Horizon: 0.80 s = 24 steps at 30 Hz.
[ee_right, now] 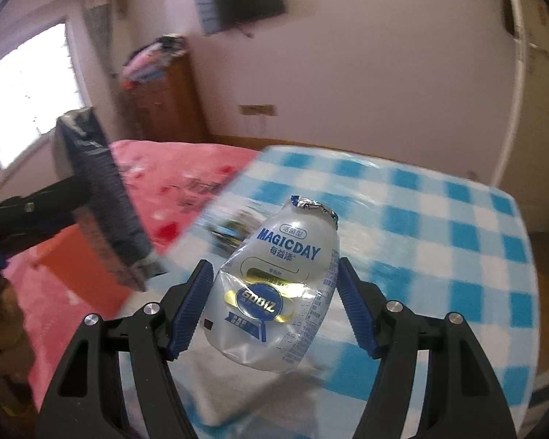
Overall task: Collect trash
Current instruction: 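Carry the carton and yogurt bottle over the orange bucket and open both tools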
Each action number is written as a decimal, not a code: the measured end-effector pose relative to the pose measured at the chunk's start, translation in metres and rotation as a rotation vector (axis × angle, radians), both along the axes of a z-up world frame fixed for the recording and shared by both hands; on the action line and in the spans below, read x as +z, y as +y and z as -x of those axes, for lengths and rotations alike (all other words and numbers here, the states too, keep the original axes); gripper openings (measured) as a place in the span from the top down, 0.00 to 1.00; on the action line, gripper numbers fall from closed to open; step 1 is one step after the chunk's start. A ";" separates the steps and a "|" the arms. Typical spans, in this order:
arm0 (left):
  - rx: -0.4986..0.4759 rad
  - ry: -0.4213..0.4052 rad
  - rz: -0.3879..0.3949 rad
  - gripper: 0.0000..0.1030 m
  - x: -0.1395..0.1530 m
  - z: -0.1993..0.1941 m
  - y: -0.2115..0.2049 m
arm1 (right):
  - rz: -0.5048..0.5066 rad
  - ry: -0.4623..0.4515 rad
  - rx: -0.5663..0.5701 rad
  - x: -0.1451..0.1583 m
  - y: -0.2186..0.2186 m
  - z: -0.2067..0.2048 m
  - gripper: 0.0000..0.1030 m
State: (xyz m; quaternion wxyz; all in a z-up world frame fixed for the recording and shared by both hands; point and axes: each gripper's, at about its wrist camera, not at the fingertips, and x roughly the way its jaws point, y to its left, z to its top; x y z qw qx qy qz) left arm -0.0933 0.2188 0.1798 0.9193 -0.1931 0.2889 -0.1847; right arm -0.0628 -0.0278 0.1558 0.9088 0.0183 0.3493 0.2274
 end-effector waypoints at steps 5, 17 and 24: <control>0.120 -0.045 -0.029 0.43 0.020 0.014 0.047 | -0.052 -0.029 0.165 0.029 0.061 0.000 0.33; 0.416 0.024 -0.086 0.43 0.005 0.028 0.157 | -0.089 -0.062 0.456 0.054 0.203 -0.015 0.33; 0.464 0.103 -0.075 0.41 -0.019 0.015 0.177 | -0.093 0.012 0.472 0.034 0.241 -0.037 0.19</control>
